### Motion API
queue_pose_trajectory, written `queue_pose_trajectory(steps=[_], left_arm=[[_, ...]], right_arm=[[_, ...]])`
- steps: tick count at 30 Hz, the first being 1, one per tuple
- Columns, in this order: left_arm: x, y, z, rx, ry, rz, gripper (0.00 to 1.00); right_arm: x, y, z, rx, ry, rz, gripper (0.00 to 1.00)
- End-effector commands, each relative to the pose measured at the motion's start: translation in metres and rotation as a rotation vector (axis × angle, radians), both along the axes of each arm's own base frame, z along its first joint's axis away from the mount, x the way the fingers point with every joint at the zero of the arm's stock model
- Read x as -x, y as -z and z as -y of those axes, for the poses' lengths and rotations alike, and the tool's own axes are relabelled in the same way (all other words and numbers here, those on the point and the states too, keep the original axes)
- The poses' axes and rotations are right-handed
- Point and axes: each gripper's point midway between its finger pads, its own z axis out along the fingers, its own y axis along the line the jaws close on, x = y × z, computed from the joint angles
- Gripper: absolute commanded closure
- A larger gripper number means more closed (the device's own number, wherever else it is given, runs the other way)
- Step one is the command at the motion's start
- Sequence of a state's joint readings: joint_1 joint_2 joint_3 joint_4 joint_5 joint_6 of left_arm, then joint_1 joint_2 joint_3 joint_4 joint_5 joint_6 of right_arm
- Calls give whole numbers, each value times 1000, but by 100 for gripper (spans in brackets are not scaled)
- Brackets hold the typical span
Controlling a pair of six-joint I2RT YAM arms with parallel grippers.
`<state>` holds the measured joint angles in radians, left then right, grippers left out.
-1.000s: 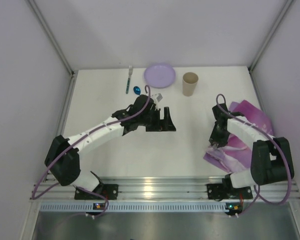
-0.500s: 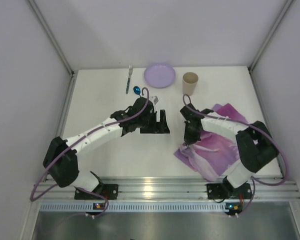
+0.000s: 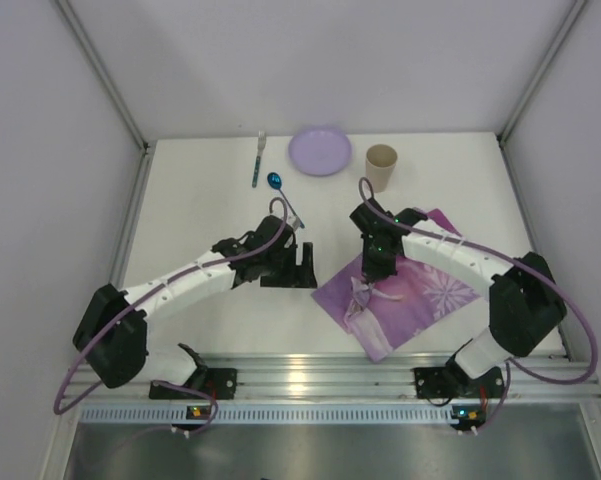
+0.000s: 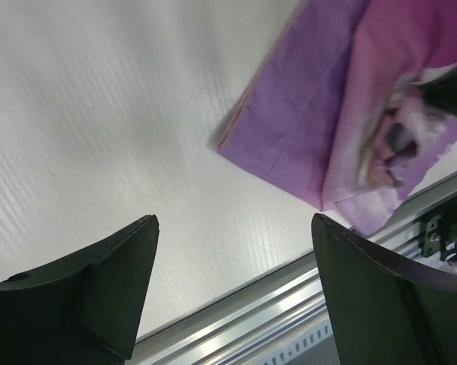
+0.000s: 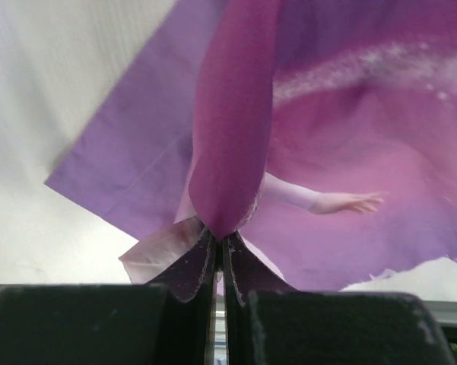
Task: Set the dinner table for one person
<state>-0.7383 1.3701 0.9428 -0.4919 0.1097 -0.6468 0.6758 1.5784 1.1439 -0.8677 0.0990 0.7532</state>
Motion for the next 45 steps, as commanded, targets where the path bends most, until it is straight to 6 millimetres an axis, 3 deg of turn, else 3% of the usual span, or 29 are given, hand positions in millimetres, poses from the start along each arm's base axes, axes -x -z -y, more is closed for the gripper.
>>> queue_pose_trajectory(steps=[1,3,4,5,7,8,10,14,18,22,26,28,34,38,39,41,42,43,44,45], left_arm=[[-2,12,1,-4,26,17,14],[-2,32,8,-24,41,-35,15],[-6,32,16,-6,57,-40,16],[-7,49,21,-26,68,-78,19],[-13,52,33,-22,91,-83,22],[-13,64,38,-36,104,-110,22],[-20,61,51,-19,135,-96,21],[-23,76,74,4,199,-140,21],[-3,80,102,82,317,-220,25],[23,94,112,60,387,-262,30],[50,111,119,27,436,-305,41],[59,115,123,17,450,-314,54],[50,116,122,-25,426,-291,100],[26,99,110,-20,314,-252,100],[23,100,100,-35,270,-248,100],[9,81,88,-28,208,-201,100],[6,82,72,-72,157,-186,100],[3,76,64,-80,132,-166,100],[-3,60,57,-68,101,-124,100],[-1,59,46,-88,79,-126,100]], right_arm=[[26,-13,30,62,8,-20,100],[40,-5,37,68,9,-51,100],[45,0,36,54,5,-72,100],[54,9,41,69,-2,-106,100],[66,20,43,76,-12,-164,100],[73,26,46,81,-18,-189,100],[80,32,46,75,-27,-220,100],[83,32,50,71,-27,-208,100],[82,31,55,92,-27,-203,100],[80,31,60,105,-20,-198,100],[77,30,63,98,-9,-190,100],[75,29,63,92,-6,-189,100],[74,31,64,95,-13,-197,100],[72,35,65,111,-24,-200,100],[71,36,65,111,-28,-198,100],[71,40,65,120,-45,-204,100],[69,42,64,119,-52,-202,100],[69,43,61,106,-67,-204,91],[69,43,60,96,-92,-205,71],[69,44,58,88,-97,-202,54]])
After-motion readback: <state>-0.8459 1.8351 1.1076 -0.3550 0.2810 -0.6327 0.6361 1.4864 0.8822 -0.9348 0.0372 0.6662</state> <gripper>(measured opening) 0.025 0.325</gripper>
